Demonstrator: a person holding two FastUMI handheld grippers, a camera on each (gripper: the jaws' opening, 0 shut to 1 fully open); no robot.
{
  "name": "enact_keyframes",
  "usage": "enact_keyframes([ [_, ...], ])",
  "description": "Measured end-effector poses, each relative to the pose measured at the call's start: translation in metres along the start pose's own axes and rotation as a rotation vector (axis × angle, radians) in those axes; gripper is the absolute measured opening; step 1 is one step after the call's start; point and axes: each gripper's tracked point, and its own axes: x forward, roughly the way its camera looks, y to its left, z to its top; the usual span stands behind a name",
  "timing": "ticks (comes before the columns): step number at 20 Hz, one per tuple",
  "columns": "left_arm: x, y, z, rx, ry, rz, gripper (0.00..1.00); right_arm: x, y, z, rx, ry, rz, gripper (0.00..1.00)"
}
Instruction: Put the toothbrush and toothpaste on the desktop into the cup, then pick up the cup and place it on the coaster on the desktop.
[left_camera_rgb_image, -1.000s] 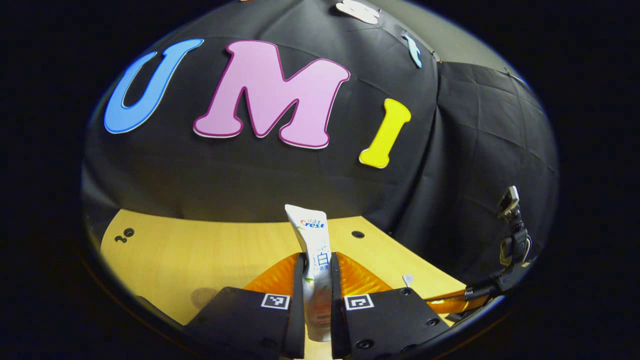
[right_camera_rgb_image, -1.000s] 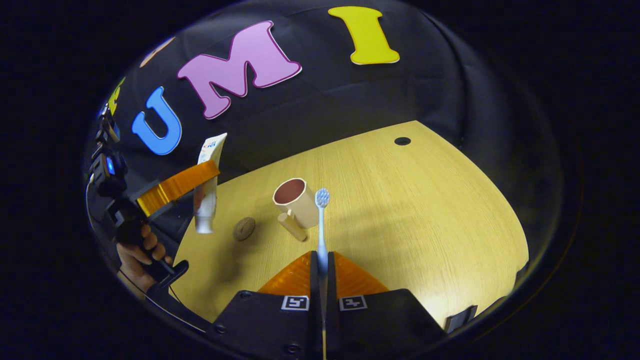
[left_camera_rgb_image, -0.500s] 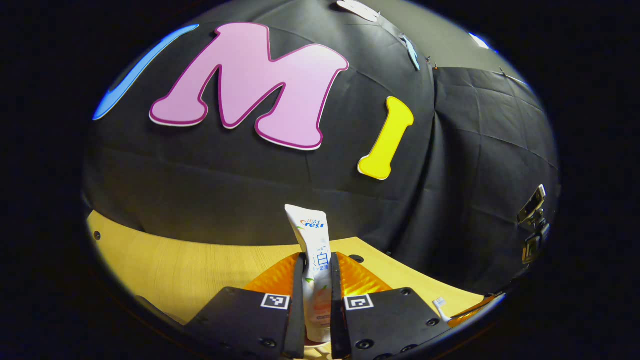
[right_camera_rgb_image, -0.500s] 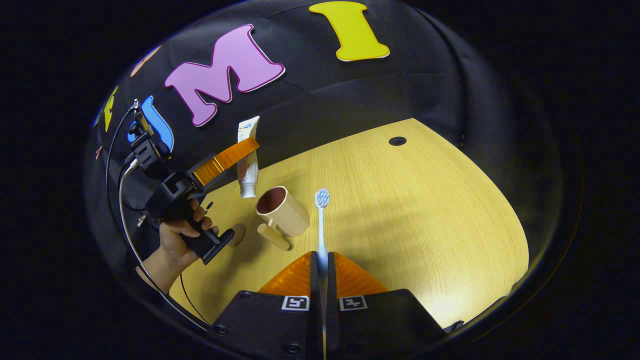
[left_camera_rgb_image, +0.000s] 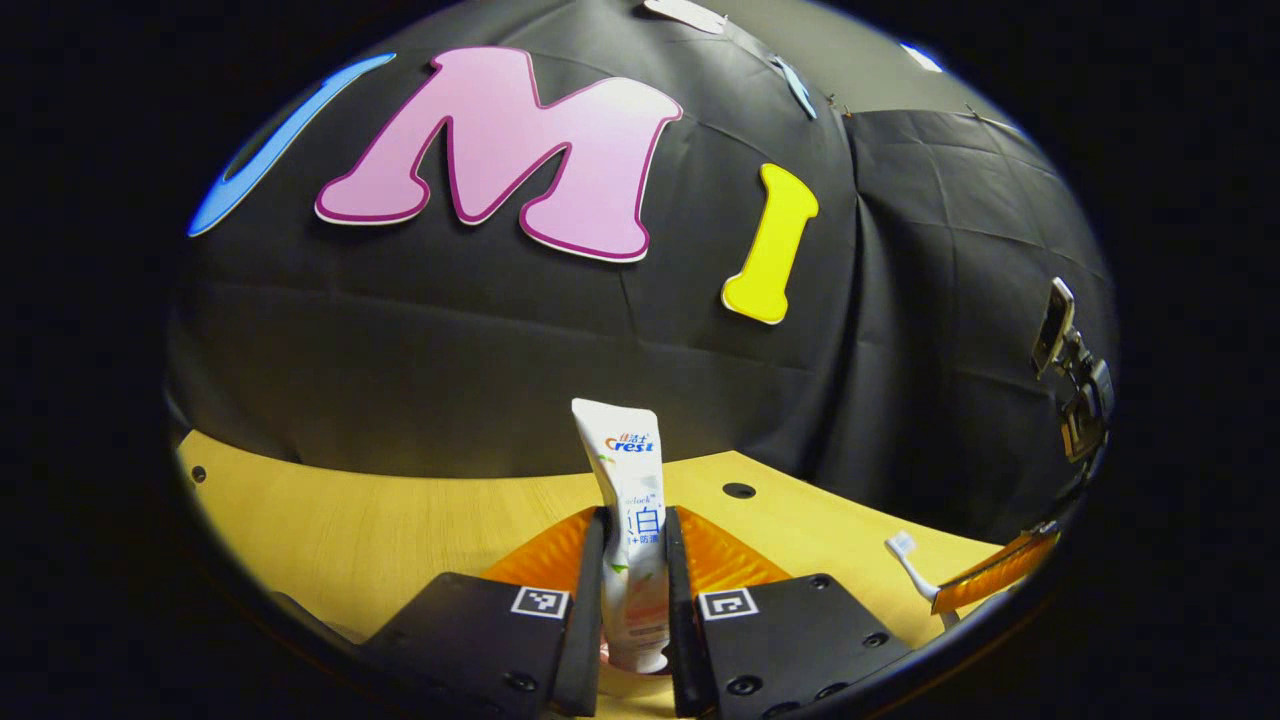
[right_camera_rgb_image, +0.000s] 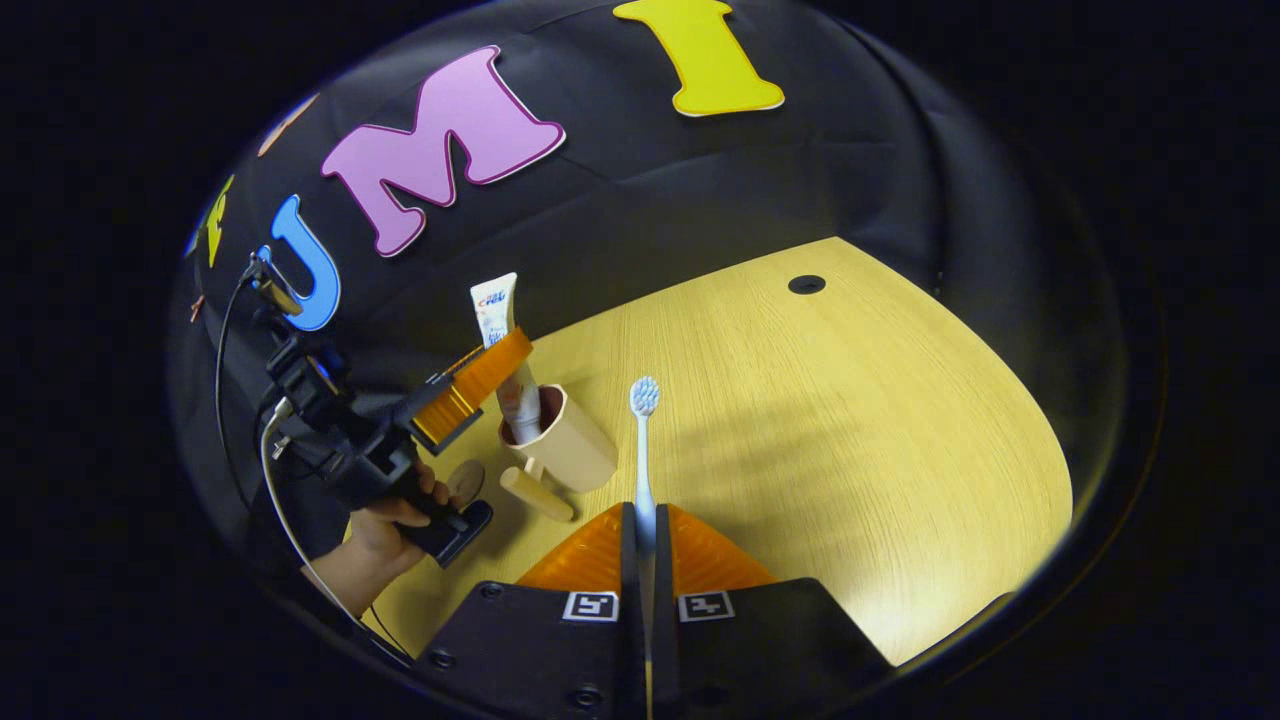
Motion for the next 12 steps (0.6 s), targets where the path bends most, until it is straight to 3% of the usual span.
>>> enact_keyframes([
  [3, -0.011, 0.000, -0.014, -0.004, -0.001, 0.012, 0.36, 0.012, 0.008, 0.007, -0.013, -0.037, 0.028, 0.07],
  [4, -0.019, 0.000, -0.011, -0.021, -0.018, 0.013, 0.66, 0.020, 0.013, 0.013, -0.019, -0.060, 0.044, 0.07],
  [5, -0.029, 0.004, -0.008, -0.045, -0.036, 0.041, 0.72, 0.027, 0.019, 0.022, -0.017, -0.088, 0.057, 0.07],
  [6, -0.047, 0.008, -0.006, -0.074, -0.056, 0.073, 0.97, 0.033, 0.030, 0.033, 0.001, -0.126, 0.086, 0.07],
  [8, -0.090, 0.013, -0.006, -0.109, -0.075, 0.127, 0.97, 0.048, 0.049, 0.062, 0.027, -0.213, 0.136, 0.07],
  [12, -0.149, 0.014, -0.017, -0.147, -0.048, 0.164, 0.97, 0.062, 0.080, 0.114, 0.036, -0.347, 0.185, 0.07],
])
